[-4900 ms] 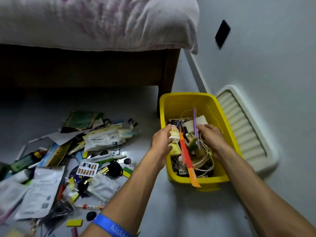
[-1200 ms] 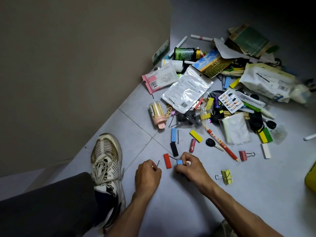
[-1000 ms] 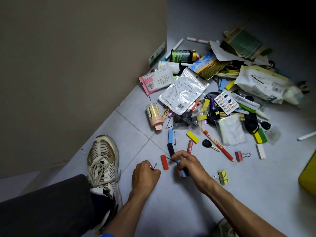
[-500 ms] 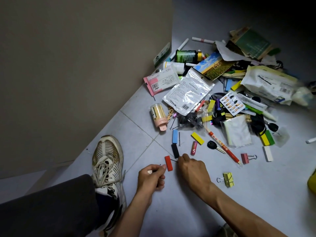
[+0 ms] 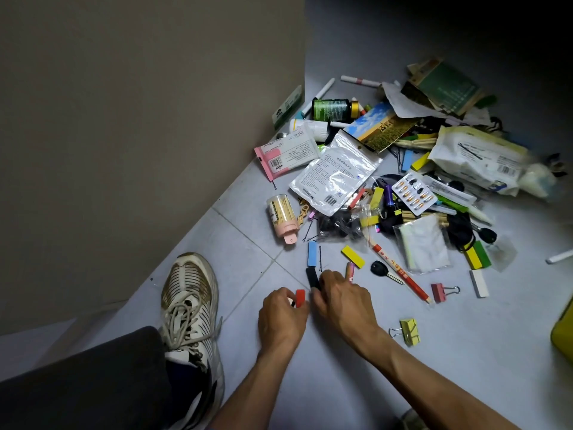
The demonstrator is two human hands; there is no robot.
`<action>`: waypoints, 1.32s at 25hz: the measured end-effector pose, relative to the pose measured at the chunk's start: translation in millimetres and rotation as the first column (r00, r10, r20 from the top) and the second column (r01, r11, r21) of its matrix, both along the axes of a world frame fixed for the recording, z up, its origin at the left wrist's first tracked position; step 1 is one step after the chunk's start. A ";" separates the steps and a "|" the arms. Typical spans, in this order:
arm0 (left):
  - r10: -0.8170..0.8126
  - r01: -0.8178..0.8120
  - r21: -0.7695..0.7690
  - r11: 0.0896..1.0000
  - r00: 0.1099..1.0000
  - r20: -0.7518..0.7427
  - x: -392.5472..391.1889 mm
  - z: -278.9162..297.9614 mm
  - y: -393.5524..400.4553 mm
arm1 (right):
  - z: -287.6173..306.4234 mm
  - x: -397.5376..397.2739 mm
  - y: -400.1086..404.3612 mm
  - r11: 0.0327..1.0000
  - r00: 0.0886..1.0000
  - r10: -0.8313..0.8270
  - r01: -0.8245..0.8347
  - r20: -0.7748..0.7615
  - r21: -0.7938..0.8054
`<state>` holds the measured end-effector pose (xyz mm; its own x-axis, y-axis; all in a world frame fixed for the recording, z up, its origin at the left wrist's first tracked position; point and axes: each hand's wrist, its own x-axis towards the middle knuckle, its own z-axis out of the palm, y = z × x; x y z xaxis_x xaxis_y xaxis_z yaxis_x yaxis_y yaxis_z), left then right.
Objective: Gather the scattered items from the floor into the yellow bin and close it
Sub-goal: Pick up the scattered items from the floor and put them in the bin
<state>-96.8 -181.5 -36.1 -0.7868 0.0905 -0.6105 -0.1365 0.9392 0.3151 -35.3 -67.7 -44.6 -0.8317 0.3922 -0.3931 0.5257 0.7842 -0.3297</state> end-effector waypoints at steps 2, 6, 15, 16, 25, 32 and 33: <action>0.042 -0.042 0.010 0.999 0.998 0.048 -3.8 1.5 0.9 | -3.5 -16.2 -0.3 1.000 0.999 -0.020 0.019 0.028 0.015; 0.344 -0.446 0.262 0.855 0.869 0.357 -17.6 4.5 -4.9 | -3.3 -23.8 8.7 0.951 0.972 -0.225 0.235 0.072 -0.199; 0.281 -0.806 0.342 0.483 0.513 0.811 -27.7 13.7 28.5 | 19.8 15.0 55.5 -0.097 0.615 -0.718 0.374 0.325 -0.922; 0.316 -0.757 0.364 0.542 0.585 0.746 -29.1 13.7 35.5 | 18.4 10.5 58.3 0.016 0.590 -0.756 0.450 0.283 -0.893; -0.048 0.068 0.143 0.987 0.989 -0.141 -49.8 -4.3 79.8 | -1.8 -13.1 77.7 0.943 0.950 -0.311 0.309 0.001 -0.125; -0.035 0.070 0.172 0.983 0.979 -0.199 -39.1 -11.8 66.1 | 5.3 23.6 84.4 0.081 0.484 -0.839 0.563 0.248 -0.823; -0.054 0.087 0.170 0.982 0.980 -0.192 -36.7 -10.7 66.2 | 6.1 29.5 81.6 0.027 0.474 -0.838 0.532 0.271 -0.847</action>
